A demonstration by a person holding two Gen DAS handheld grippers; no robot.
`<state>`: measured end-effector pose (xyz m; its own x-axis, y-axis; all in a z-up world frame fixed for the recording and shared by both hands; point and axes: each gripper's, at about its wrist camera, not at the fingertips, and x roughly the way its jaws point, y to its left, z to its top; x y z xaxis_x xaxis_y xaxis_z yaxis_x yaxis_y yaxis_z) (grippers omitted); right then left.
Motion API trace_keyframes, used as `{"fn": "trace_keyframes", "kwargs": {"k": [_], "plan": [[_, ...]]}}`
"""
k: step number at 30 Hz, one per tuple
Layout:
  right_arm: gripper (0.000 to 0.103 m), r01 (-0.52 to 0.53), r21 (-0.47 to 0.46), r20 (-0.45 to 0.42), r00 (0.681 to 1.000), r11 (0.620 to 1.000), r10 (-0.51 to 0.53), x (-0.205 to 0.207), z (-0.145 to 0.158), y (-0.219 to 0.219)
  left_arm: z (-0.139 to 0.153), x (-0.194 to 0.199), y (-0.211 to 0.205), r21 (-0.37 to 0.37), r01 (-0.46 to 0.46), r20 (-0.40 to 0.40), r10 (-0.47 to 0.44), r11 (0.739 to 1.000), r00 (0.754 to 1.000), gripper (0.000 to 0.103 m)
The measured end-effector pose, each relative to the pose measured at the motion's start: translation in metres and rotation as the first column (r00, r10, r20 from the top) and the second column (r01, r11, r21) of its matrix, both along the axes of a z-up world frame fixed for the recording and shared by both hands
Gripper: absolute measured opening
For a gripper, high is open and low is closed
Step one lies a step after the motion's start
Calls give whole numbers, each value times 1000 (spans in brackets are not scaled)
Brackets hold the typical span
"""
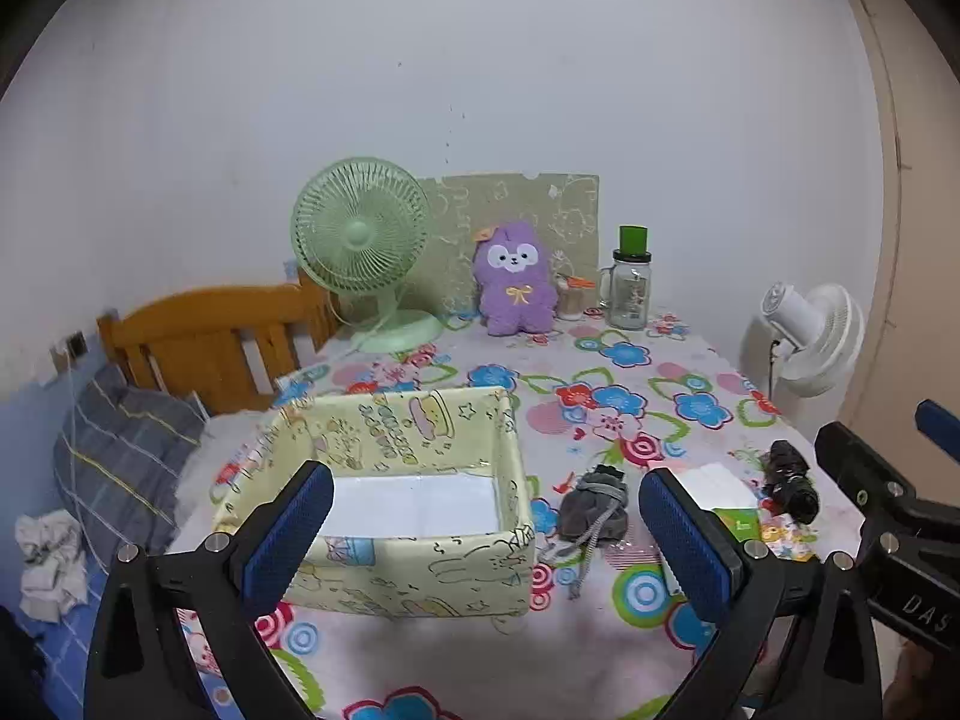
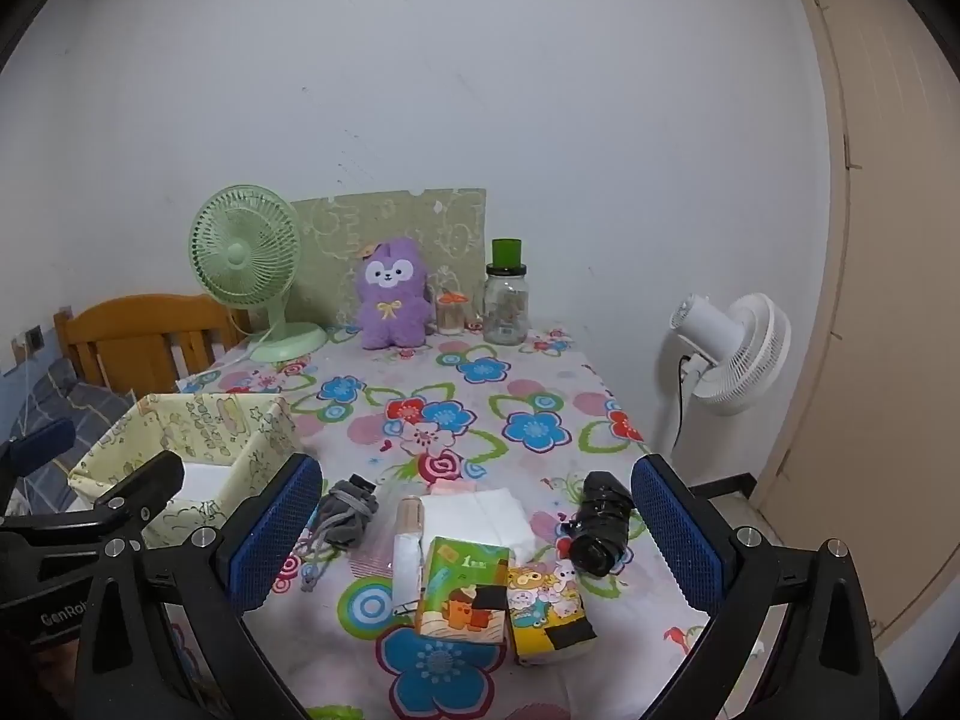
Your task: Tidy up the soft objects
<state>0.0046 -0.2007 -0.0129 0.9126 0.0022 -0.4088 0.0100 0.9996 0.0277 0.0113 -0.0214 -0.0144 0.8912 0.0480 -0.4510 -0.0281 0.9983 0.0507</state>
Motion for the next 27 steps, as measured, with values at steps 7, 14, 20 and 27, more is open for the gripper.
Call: {"fn": "trace_keyframes", "kwargs": {"k": [7,14,20,27], "plan": [[103,3,5,-5,1000,1000,-3,2,-1,-2,-1,4,-1,-1,10,-4,-10,1000,1000,103],[103,1,5,-6,1000,1000,-1,2,-1,-3,-4,5,0,-22,33,-10,-33,999,999,101],[103,1,8,-8,1000,1000,0,1,-1,-2,-3,5,-1,-22,33,-10,-34,999,999,101],[103,0,5,-10,1000,1000,0,2,-1,-1,-4,5,-2,-28,30,-13,-31,999,999,101]]}}
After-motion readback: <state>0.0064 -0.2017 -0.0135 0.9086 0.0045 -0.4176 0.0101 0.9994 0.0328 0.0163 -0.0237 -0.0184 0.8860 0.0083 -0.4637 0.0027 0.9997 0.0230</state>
